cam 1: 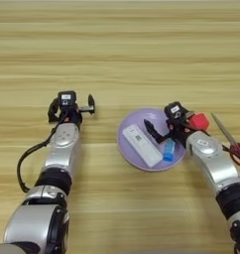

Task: Move the objects on the table

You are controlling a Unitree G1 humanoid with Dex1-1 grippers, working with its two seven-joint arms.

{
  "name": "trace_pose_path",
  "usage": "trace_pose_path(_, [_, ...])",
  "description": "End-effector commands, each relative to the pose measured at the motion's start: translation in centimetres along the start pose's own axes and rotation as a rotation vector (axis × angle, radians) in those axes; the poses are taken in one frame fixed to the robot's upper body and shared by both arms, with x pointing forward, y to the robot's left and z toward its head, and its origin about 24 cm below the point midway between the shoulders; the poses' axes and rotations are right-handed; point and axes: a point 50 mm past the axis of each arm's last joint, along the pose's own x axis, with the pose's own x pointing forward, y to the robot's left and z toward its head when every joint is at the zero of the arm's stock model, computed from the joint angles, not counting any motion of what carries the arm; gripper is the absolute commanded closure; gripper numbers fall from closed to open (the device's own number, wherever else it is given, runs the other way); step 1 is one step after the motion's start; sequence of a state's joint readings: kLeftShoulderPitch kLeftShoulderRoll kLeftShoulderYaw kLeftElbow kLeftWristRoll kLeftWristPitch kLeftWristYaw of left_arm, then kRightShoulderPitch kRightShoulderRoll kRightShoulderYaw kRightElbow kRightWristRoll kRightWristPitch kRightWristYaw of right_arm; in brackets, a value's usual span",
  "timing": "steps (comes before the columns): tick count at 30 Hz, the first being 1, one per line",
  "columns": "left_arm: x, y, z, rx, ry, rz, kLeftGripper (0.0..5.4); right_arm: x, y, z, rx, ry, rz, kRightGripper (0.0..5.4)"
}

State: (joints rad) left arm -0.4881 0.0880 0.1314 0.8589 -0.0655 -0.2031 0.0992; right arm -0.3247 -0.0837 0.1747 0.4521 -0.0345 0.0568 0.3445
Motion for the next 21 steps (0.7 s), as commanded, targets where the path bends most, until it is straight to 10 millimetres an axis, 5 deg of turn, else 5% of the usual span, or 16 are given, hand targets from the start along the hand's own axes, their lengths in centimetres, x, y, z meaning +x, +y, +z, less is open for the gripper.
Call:
trace_pose_path(1, [0.1, -0.5, 0.1, 0.008, -0.005, -0.007, 0.03, 0.0, 1.5, -0.9, -0.007, 0.045, 0.07, 0.0])
trace_pose_path(21, [0.1, -0.8, 0.0, 0.016, -0.004, -0.009, 0.03, 0.0, 3.5, -1.7, 0.007, 0.098, 0.175, 0.0])
